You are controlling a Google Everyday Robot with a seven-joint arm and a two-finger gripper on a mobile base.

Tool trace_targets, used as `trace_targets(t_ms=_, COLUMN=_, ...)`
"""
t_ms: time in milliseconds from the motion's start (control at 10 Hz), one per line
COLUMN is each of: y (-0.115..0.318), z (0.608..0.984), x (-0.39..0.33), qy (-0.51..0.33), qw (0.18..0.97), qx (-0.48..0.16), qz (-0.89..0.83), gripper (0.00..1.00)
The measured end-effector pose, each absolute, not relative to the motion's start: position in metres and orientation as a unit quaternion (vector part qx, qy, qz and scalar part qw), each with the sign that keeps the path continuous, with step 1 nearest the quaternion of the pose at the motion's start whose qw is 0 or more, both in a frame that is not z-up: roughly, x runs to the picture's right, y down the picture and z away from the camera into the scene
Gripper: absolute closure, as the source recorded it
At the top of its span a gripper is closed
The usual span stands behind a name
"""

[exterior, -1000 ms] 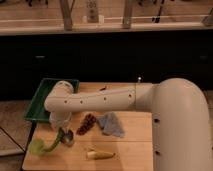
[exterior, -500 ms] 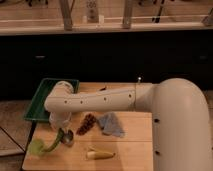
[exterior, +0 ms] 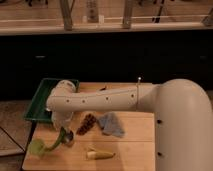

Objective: Place pepper in metal cup

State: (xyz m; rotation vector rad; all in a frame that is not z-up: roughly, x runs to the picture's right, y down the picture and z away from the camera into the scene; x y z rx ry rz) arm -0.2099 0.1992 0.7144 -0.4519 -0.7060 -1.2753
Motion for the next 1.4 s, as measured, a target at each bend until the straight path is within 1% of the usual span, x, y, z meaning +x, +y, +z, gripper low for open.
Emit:
trace_targets(t_ms=100, y=0.198, z=0.715, x=-0.206, qy=-0.318, qw=0.725, qx=-0.206, qz=-0.575, gripper=0.27)
trace_targets(t_ms=200, y=0.197, z=0.717, x=-0.202, qy=-0.317, qw=0.728, qx=-0.207, qz=-0.572, gripper=0.21)
trace_targets(t_ms=1400, y=0.194, z=0.727, x=-0.193, qy=-0.323, qw=0.734, qx=-0.21, qz=-0.559, gripper=0.2)
